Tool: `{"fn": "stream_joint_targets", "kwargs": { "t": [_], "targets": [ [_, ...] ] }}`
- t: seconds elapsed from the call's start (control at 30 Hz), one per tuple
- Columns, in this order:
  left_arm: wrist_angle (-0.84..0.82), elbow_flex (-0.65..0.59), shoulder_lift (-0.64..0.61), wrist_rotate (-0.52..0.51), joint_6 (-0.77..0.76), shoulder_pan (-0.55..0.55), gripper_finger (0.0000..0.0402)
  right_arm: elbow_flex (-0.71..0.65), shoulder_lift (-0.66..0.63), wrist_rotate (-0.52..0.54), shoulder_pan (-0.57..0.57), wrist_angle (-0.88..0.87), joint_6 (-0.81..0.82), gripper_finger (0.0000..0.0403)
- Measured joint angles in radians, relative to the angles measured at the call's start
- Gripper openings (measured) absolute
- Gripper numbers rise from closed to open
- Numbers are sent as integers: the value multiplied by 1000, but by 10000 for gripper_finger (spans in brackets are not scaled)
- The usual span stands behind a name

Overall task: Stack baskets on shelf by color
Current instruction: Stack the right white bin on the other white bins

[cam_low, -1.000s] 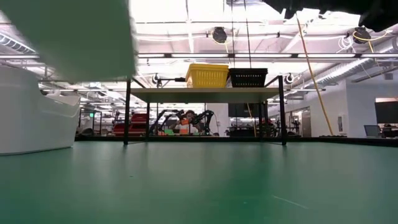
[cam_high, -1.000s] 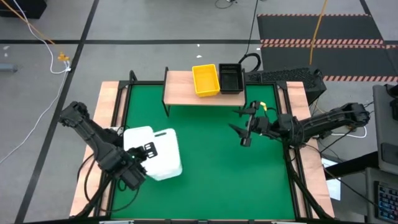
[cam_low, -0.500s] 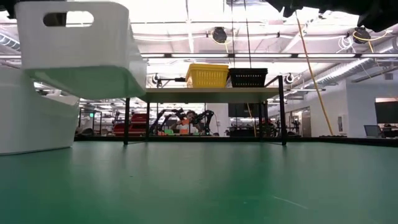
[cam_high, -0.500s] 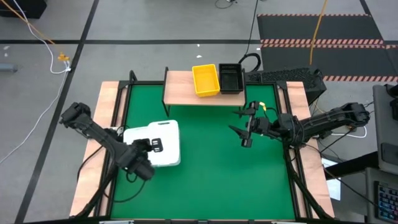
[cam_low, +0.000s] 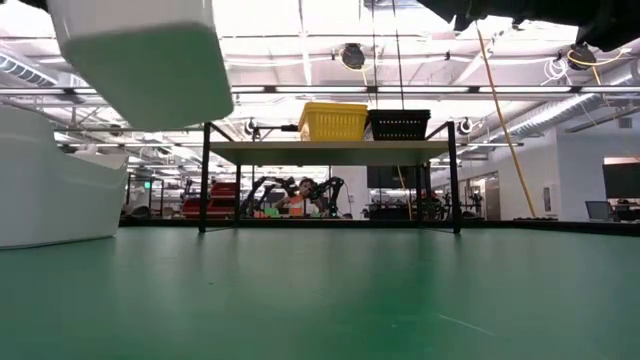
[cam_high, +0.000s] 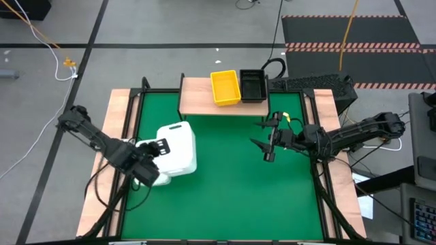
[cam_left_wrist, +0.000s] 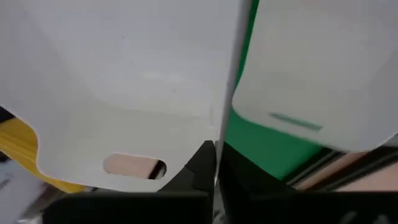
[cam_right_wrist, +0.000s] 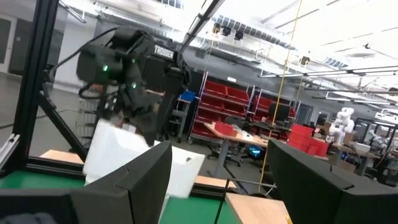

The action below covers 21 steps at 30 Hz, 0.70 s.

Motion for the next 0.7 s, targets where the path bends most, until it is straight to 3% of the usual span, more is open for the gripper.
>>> {"fn": "stream_joint_targets", "kwargs": {
  "t": [0.23,0.5,0.7],
  "targets": [
    [1,-20,-109,91,-201,-52,5,0,0,1,0,-13,19,258],
    [-2,-238,-210,336,-404,-139,28,0,0,2,0,-49,31,258],
    [1,-280,-217,352,-441,-193,6,0,0,6,-9,-49,33,258]
  ]
}}
